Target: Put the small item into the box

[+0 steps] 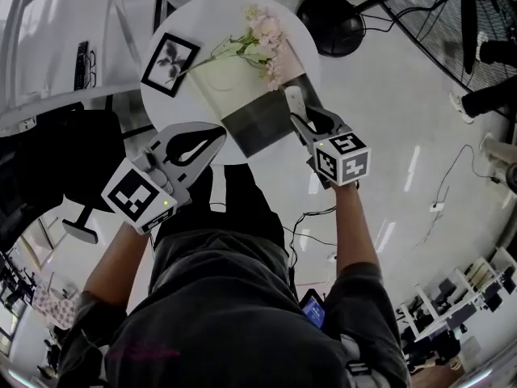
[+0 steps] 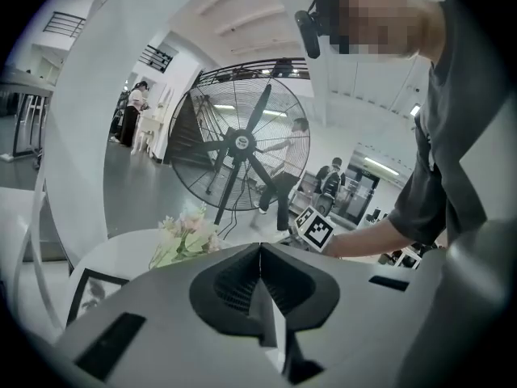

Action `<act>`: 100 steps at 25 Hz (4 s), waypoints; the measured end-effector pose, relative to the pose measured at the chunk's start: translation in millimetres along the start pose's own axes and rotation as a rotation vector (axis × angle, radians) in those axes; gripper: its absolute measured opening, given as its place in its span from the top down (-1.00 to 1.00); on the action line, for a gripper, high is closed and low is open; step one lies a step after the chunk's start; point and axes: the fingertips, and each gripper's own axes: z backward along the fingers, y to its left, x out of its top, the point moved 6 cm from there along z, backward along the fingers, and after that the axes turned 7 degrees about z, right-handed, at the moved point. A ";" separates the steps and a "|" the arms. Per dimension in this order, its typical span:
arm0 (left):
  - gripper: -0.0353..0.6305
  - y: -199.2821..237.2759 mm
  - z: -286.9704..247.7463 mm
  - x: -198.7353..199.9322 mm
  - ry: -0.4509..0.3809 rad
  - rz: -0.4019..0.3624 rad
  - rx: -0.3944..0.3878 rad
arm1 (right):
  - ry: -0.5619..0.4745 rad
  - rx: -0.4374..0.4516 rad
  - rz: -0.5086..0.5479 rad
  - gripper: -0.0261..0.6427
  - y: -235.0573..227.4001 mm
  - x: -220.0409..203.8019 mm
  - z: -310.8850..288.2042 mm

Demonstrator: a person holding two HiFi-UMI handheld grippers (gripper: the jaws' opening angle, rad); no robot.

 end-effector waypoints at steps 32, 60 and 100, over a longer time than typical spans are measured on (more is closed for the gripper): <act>0.84 37.7 -2.5 -34.6 0.023 0.092 0.030 | 0.541 -0.117 0.600 0.51 -9.5 -23.2 -72.3; 0.84 -6.9 48.1 49.5 -0.048 -0.104 -0.081 | 0.072 -0.341 0.344 0.61 55.8 67.2 63.1; 0.84 -50.2 124.1 114.6 -0.132 -0.310 -0.286 | -0.433 -0.508 0.274 0.85 229.4 147.0 163.2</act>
